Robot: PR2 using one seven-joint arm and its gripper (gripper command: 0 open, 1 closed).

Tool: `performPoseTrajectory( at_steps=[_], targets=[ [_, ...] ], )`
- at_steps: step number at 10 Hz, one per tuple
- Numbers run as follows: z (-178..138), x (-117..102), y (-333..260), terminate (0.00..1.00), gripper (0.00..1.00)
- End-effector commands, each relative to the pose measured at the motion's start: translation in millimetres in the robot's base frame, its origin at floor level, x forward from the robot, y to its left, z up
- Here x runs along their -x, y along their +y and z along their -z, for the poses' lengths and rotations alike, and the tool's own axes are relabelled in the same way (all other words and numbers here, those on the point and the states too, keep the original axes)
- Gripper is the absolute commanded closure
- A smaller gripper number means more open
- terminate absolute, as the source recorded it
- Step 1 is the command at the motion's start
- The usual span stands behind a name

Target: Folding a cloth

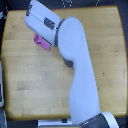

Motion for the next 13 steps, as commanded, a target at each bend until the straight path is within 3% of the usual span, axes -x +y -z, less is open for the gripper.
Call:
performPoseTrajectory(
  at_steps=[1, 7, 13],
  targets=[
    [3, -4, -4, 0.0, 0.0],
    [-7, -8, -14, 0.0, 0.0],
    [-107, -3, -39, 0.0, 0.0]
  ],
)
